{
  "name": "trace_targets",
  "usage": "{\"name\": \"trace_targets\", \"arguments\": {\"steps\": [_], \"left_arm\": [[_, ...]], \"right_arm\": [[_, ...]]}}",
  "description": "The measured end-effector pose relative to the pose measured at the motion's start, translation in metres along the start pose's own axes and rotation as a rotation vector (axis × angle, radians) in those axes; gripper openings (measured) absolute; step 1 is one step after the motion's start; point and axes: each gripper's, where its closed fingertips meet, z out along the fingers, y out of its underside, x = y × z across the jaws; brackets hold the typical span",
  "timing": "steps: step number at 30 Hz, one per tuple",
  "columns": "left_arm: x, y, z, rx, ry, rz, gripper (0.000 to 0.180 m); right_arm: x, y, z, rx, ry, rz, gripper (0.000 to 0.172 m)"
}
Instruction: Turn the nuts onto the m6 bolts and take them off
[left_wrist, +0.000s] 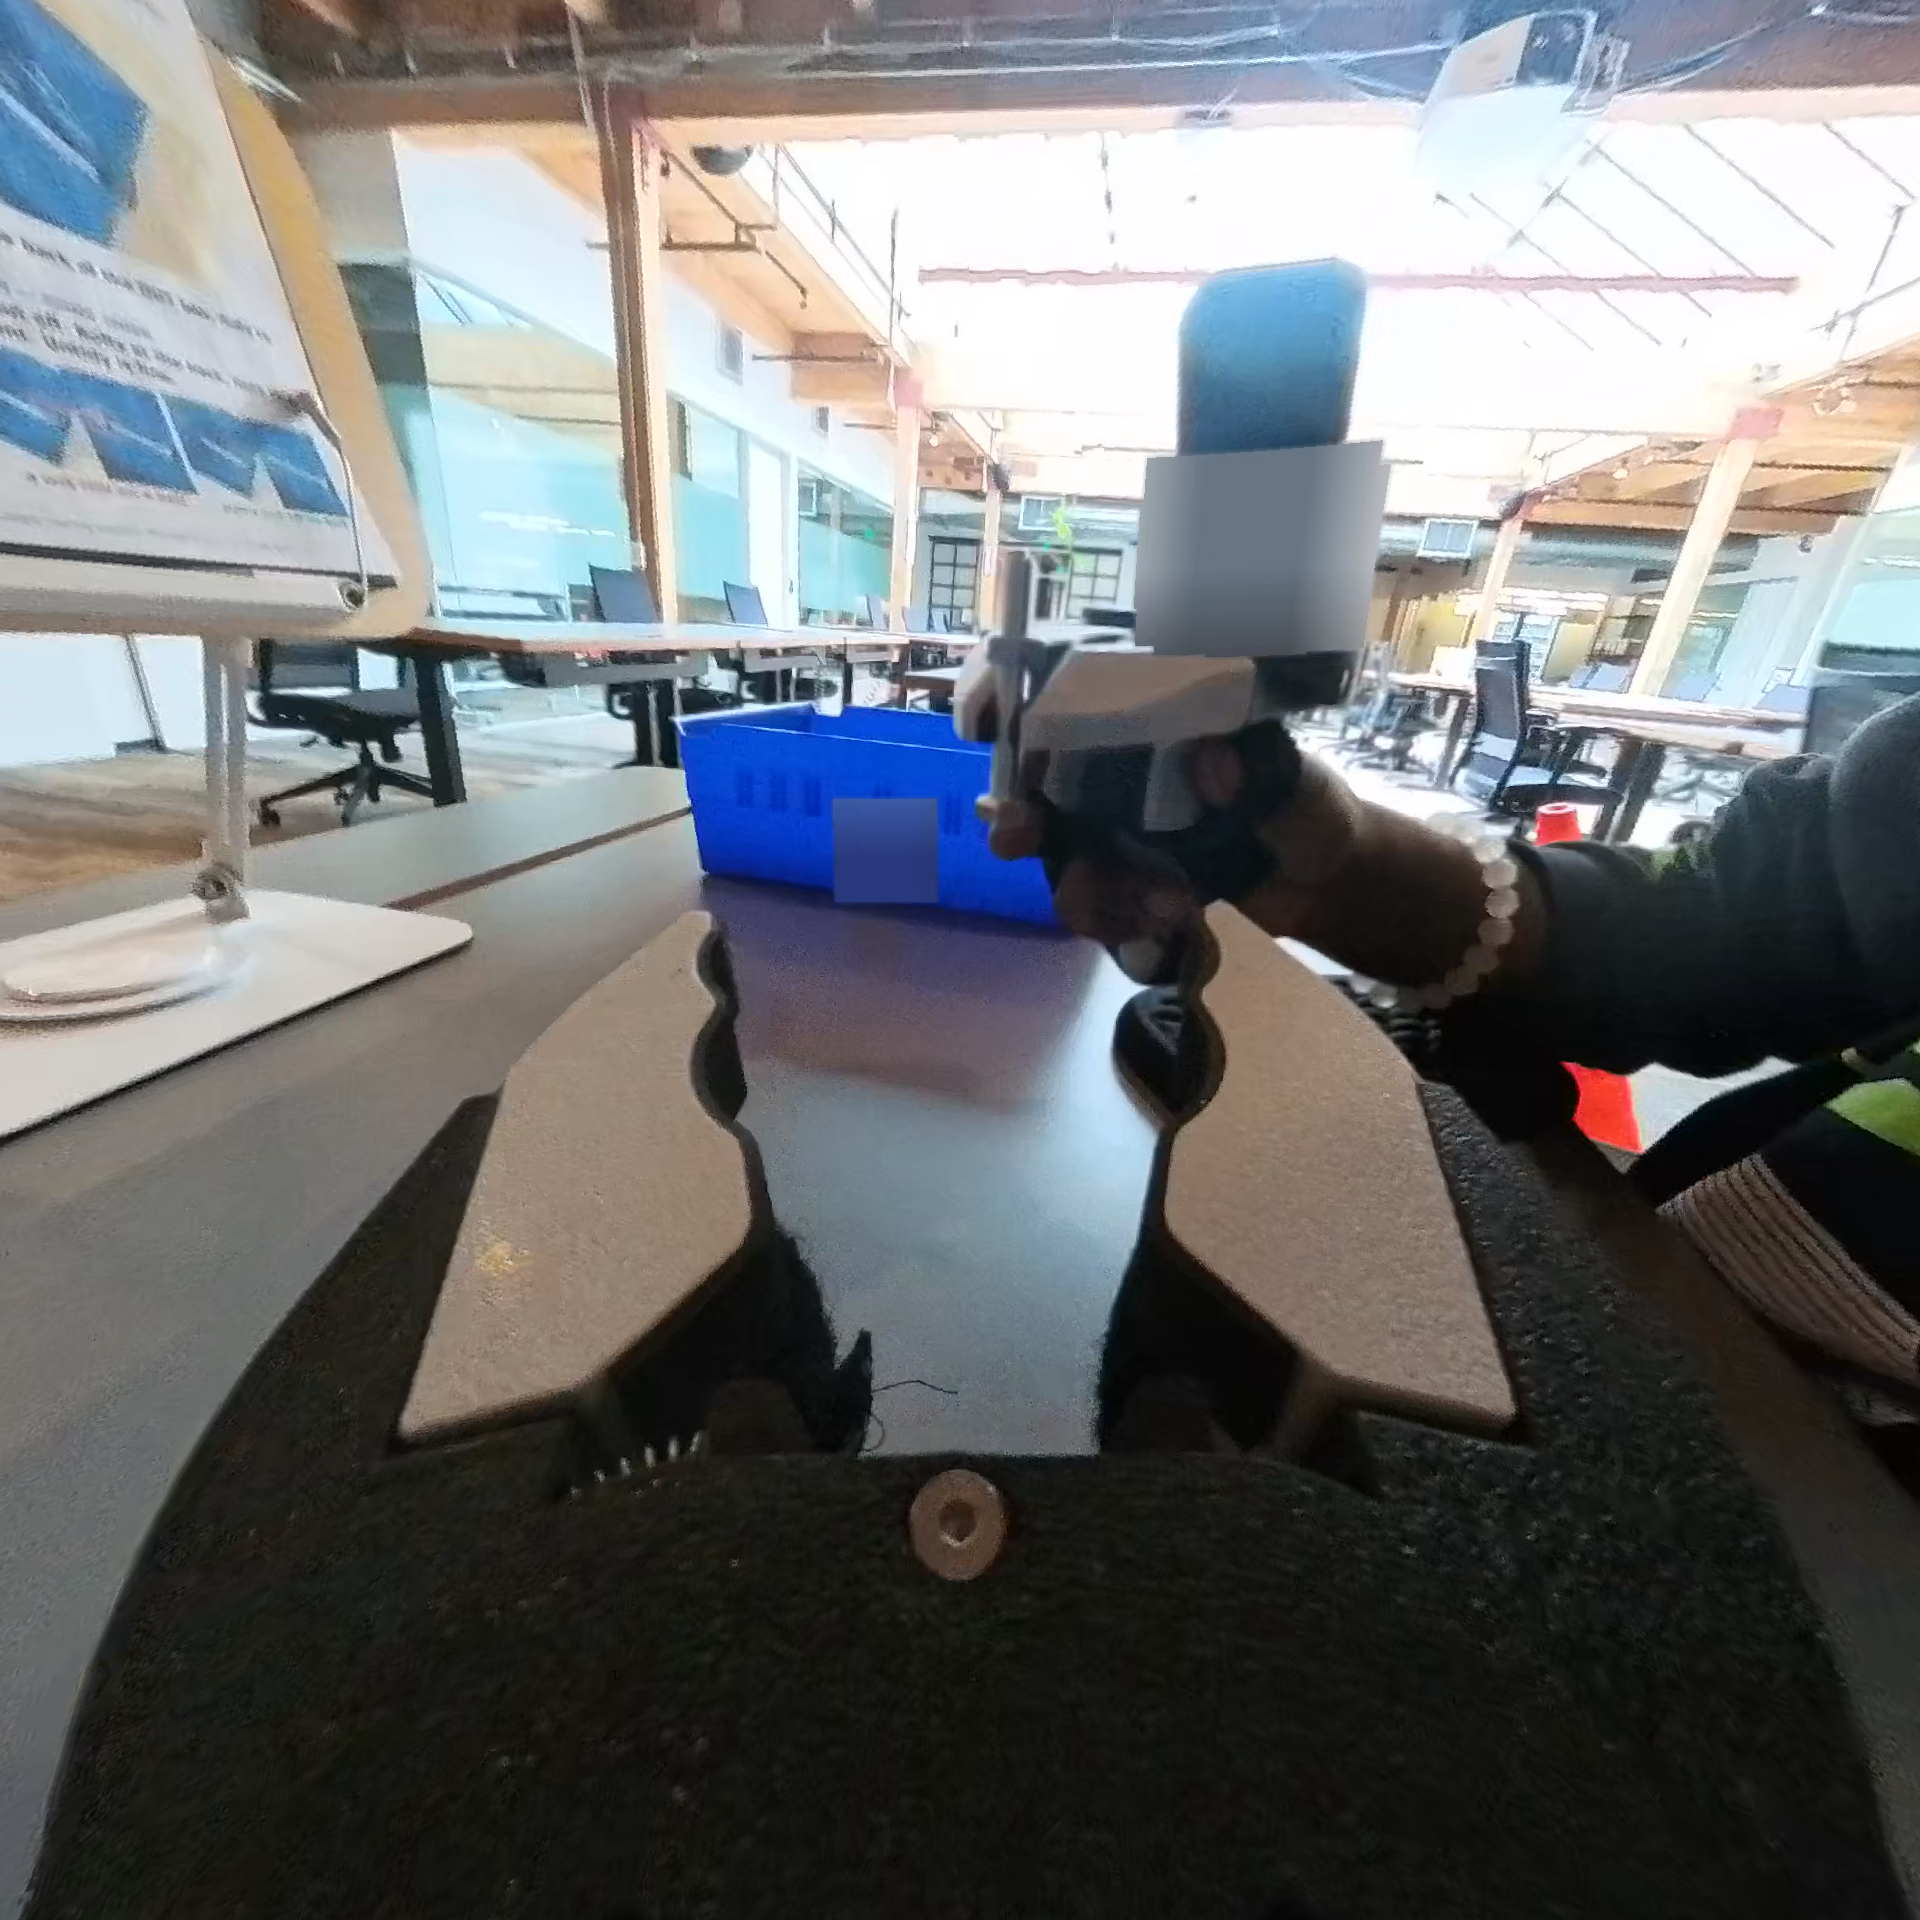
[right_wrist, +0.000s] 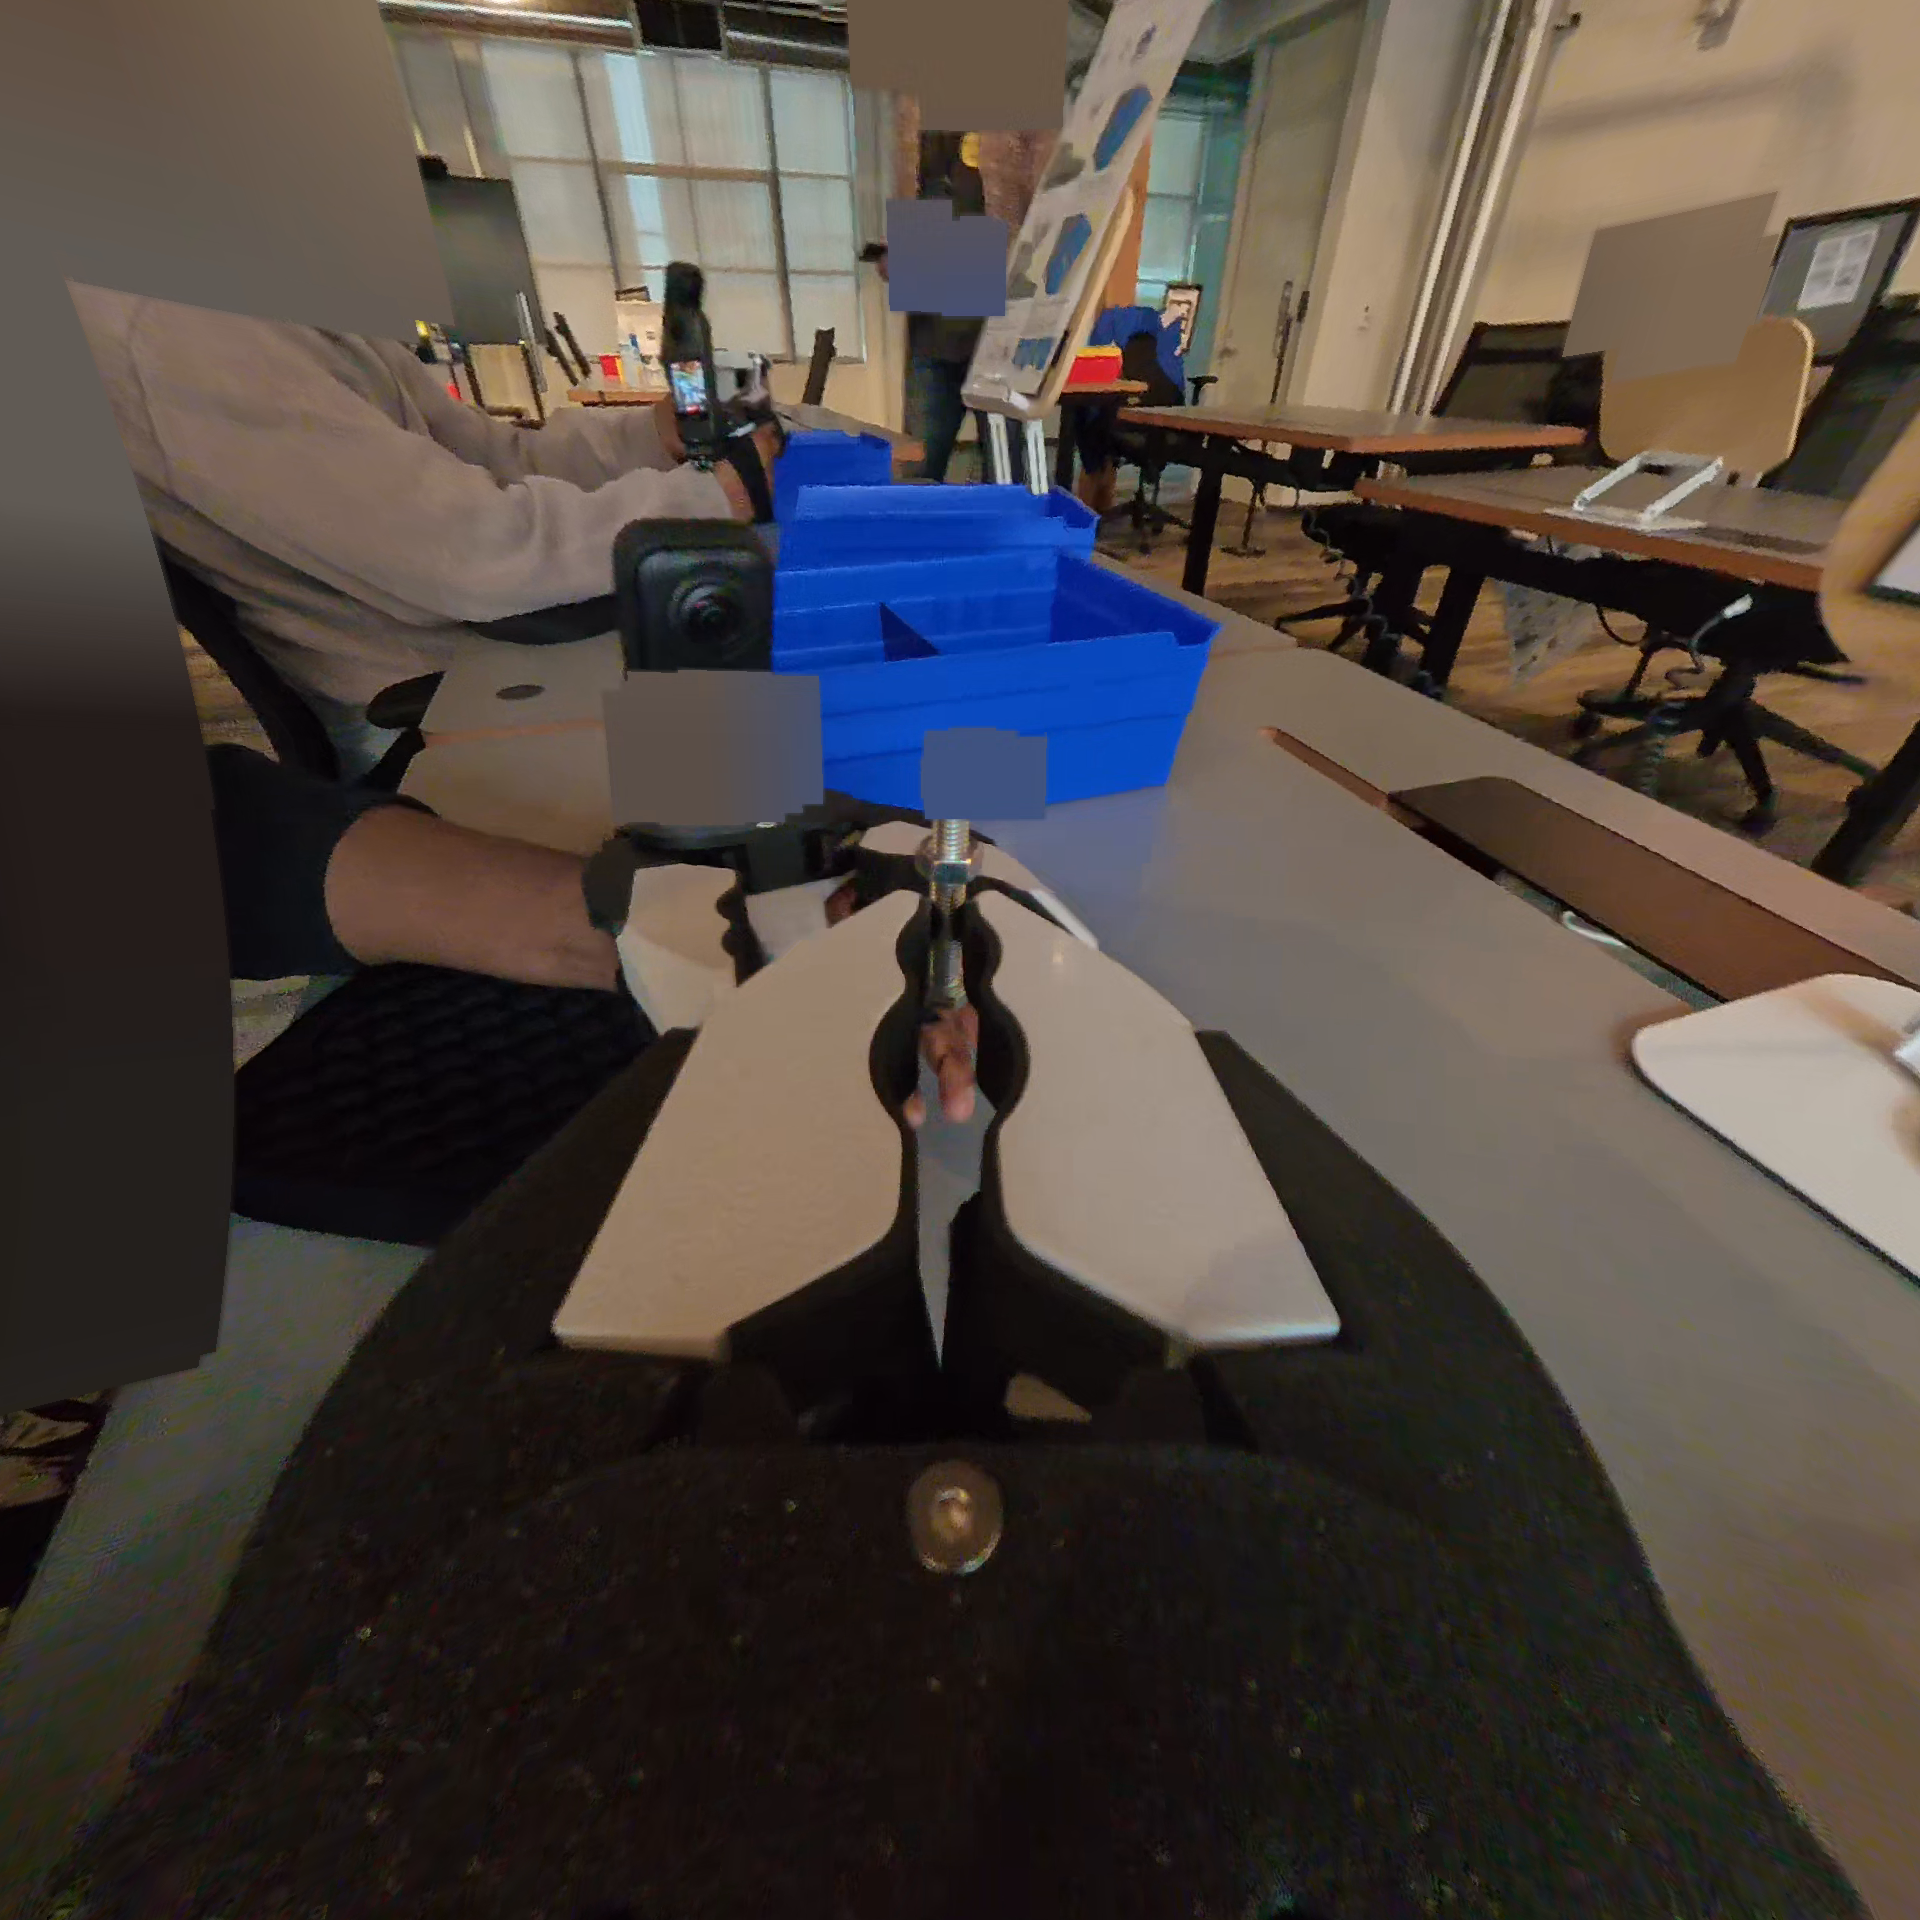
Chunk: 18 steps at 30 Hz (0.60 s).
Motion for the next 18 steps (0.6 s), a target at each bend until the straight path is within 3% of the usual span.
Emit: {"name": "trace_targets", "arguments": {"steps": [8, 13, 18], "left_arm": [[-0.011, 0.007, -0.002, -0.046, -0.07, 0.013, 0.084], [-0.015, 0.007, -0.003, -0.049, -0.095, 0.019, 0.087], [-0.017, 0.007, -0.003, -0.048, -0.106, 0.015, 0.091]], "right_arm": [[0.067, -0.023, -0.065, -0.173, 0.257, 0.023, 0.005], [0.138, -0.018, -0.151, -0.441, 0.509, 0.071, 0.005], [0.203, 0.012, -0.252, -0.755, 0.702, 0.259, 0.005]]}}
